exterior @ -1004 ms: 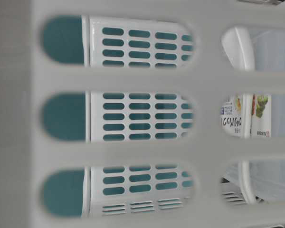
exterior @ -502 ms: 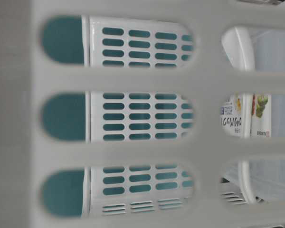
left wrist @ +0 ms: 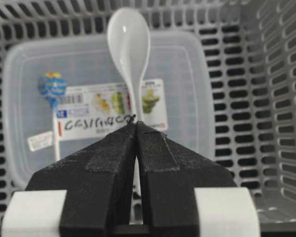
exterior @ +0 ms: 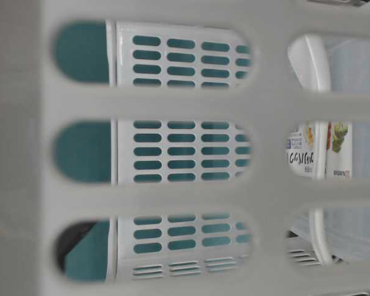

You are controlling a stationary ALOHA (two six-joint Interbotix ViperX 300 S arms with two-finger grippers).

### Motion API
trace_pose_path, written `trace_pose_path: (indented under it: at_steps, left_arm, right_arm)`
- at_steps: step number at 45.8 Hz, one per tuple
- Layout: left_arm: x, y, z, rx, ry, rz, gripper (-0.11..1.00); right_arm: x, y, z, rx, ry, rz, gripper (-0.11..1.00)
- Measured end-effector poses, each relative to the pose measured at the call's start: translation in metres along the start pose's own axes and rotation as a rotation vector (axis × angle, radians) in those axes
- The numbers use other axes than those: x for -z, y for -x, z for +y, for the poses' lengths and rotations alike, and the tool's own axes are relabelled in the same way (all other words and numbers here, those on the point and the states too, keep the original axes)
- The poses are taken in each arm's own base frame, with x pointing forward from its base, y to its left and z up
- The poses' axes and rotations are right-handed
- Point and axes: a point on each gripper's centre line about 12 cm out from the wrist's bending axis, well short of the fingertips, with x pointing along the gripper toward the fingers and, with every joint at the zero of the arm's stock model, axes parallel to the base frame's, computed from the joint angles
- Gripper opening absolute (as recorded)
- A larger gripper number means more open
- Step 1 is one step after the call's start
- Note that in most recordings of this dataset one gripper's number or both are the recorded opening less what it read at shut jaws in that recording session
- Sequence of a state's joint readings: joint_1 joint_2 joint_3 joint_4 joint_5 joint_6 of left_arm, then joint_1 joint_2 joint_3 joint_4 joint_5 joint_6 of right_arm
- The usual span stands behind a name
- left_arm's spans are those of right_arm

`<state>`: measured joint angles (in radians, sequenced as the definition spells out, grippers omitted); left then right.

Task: Pick up the chinese spoon from the shopping basket with the left arm.
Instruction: 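Move the left gripper down into the basket toward the white spoon, then lower the open left gripper over the spoon handle and close it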

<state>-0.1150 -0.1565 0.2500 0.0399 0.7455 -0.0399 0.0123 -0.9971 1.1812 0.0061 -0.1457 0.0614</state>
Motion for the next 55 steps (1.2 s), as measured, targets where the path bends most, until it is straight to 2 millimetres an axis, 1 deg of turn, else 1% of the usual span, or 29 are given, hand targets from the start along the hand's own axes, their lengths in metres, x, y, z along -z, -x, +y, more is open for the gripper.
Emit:
trace_pose_path:
  at_steps: [4, 6, 7, 9, 11, 15, 16, 18, 21, 23, 25, 28, 33, 40, 43, 55]
  left_arm:
    - [0.001, -0.011, -0.001, 0.000, -0.002, 0.041, 0.01]
    - [0.001, -0.014, -0.002, 0.000, -0.005, 0.060, 0.02]
    - [0.001, -0.018, -0.002, 0.001, -0.004, 0.075, 0.04]
    - [0.001, -0.021, -0.003, 0.001, -0.003, 0.090, 0.12]
    - [0.000, -0.026, -0.004, 0.001, 0.003, 0.106, 0.23]
    - [0.001, -0.036, -0.005, 0.001, 0.006, 0.136, 0.49]
    - [0.001, -0.039, -0.005, 0.000, 0.006, 0.144, 0.58]
    - [0.001, -0.046, -0.005, -0.001, 0.007, 0.159, 0.70]
    - [0.003, -0.057, -0.007, 0.001, 0.010, 0.187, 0.85]
    - [0.003, -0.064, -0.008, 0.000, 0.008, 0.199, 0.90]
    - [0.005, -0.073, -0.009, 0.001, 0.008, 0.216, 0.90]
    - [0.009, -0.087, -0.012, 0.004, 0.005, 0.243, 0.87]
    - [0.021, -0.108, -0.014, 0.002, 0.001, 0.297, 0.85]
    - [0.034, -0.131, -0.014, -0.001, 0.006, 0.348, 0.85]
    - [0.035, -0.135, -0.013, -0.002, 0.008, 0.346, 0.85]
    - [0.034, -0.138, -0.009, -0.005, 0.018, 0.322, 0.84]
  right_arm:
    - [0.001, 0.000, 0.001, -0.003, -0.012, 0.006, 0.55]
    - [0.001, 0.000, 0.001, -0.003, -0.012, 0.008, 0.65]
    - [0.001, 0.000, 0.001, -0.003, -0.012, 0.008, 0.71]
    - [0.001, 0.000, 0.001, -0.004, -0.012, 0.008, 0.77]
    - [0.001, 0.000, 0.001, -0.006, -0.012, 0.008, 0.78]
    - [0.001, 0.000, 0.001, -0.007, -0.012, 0.008, 0.75]
    - [0.001, 0.000, 0.002, -0.009, -0.012, 0.008, 0.74]
    - [0.001, 0.000, 0.002, -0.009, -0.012, 0.010, 0.73]
    - [0.001, 0.000, 0.001, -0.007, -0.012, 0.010, 0.73]
    - [0.001, 0.000, 0.001, -0.007, -0.012, 0.010, 0.73]
    - [0.001, 0.000, 0.002, -0.009, -0.012, 0.010, 0.73]
    - [0.001, 0.000, 0.002, -0.009, -0.012, 0.008, 0.73]
    - [0.001, 0.000, 0.002, -0.009, -0.012, 0.010, 0.73]
    - [0.001, 0.000, 0.002, -0.009, -0.012, 0.010, 0.73]
    - [0.001, 0.000, 0.002, -0.009, -0.012, 0.010, 0.73]
    - [0.002, 0.000, 0.002, -0.008, -0.013, 0.011, 0.73]
